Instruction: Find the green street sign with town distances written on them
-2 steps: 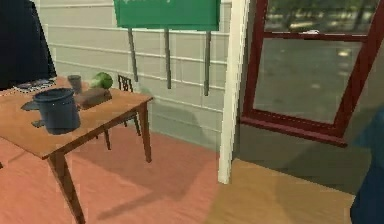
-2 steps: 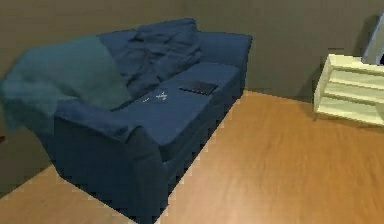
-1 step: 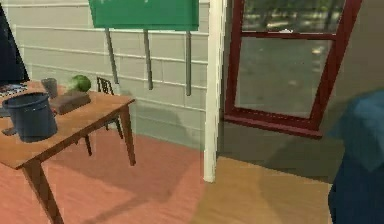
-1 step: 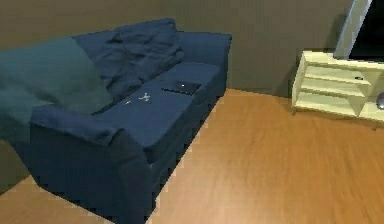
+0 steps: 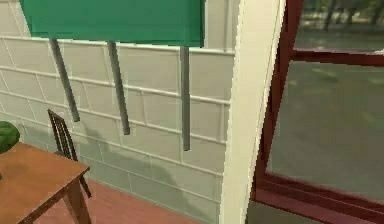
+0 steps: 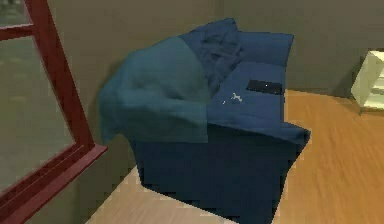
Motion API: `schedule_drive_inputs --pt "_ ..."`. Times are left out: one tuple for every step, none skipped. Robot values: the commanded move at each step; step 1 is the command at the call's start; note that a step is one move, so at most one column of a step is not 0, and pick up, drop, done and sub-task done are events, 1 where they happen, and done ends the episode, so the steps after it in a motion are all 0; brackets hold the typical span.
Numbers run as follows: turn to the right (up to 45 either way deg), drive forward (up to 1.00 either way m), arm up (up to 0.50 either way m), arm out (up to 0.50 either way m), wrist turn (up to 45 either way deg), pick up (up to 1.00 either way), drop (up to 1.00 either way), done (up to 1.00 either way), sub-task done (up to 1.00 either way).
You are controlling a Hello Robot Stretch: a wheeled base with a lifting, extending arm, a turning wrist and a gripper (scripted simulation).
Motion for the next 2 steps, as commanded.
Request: schedule_drive_inputs --pt "-21.0 0.00 0.00 0.00 0.0 0.00 0.00 0.00 0.00" --pt "0.0 0.00 0.00 0.00 0.0 0.00 0.00 1.00 0.00"
